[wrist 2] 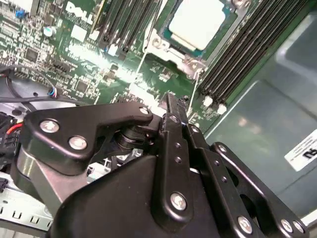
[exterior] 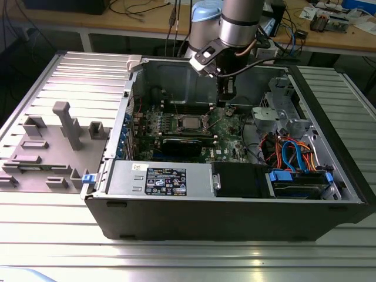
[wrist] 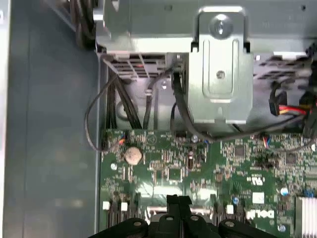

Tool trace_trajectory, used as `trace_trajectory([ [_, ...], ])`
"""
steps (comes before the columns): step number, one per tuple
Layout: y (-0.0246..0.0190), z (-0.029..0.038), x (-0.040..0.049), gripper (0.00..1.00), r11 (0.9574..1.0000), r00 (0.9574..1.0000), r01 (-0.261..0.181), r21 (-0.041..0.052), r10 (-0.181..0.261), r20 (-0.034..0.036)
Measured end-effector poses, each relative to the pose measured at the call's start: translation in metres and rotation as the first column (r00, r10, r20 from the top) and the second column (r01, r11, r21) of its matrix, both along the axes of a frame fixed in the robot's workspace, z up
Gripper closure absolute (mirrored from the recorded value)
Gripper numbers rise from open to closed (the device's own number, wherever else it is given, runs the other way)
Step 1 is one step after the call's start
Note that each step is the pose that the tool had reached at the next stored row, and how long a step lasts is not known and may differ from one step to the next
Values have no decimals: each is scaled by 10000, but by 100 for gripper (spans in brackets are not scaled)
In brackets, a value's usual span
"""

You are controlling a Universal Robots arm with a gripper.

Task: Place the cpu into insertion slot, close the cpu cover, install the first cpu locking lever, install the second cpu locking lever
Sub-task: 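Close the cpu cover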

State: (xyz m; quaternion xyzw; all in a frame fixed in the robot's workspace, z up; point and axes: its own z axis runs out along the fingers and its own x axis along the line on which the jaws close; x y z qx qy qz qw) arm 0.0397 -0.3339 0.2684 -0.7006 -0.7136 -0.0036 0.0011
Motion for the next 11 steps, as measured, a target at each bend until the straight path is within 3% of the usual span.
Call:
trace_trajectory([
  [1, 0, -147, 108, 89, 10000, 10000, 1, 0, -1, -6],
  [2, 0, -197, 75, 89, 10000, 10000, 1, 0, -1, -9],
  [11, -1, -200, 37, 89, 10000, 10000, 1, -1, -1, -9],
])
